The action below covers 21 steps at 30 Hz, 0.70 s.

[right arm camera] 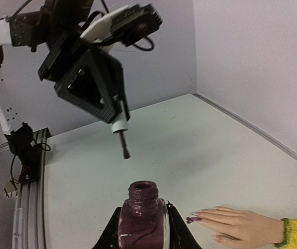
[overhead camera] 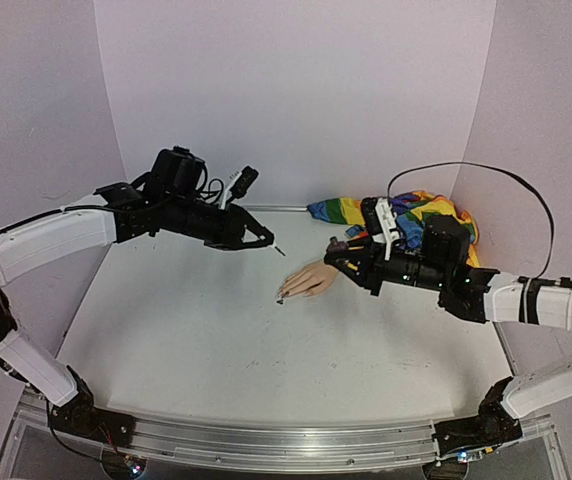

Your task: Paint the nails

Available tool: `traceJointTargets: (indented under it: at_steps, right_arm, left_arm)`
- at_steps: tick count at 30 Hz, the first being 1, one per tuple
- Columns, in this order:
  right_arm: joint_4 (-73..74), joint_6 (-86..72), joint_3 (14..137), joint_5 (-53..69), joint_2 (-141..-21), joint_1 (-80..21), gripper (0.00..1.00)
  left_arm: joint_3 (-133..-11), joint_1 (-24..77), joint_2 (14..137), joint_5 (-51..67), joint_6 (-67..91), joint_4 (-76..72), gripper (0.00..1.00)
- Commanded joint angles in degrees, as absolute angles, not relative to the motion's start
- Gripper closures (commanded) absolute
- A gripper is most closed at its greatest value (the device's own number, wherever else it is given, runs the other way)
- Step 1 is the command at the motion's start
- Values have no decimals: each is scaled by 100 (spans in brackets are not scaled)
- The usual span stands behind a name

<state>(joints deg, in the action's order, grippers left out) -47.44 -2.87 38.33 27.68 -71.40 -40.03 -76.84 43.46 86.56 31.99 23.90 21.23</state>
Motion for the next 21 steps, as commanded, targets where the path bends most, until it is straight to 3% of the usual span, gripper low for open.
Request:
traceJointTargets:
  at_steps: [1, 10, 21]
  right_arm:
    - [-5648, -649, 4180, 2862, -7464, -4618, 100]
    - [-5933, -606, 4523, 2750, -8191, -5270, 100]
    - [-5797, -495, 4755, 1959, -8477, -5302, 100]
  left_arm:
    - [-7914, 4368, 8220, 3531, 2389, 2290, 100]
    - [-7884, 4421, 7934, 3518, 2425, 2319, 100]
    - [-7918, 4456, 7796, 3507, 2355, 2469, 100]
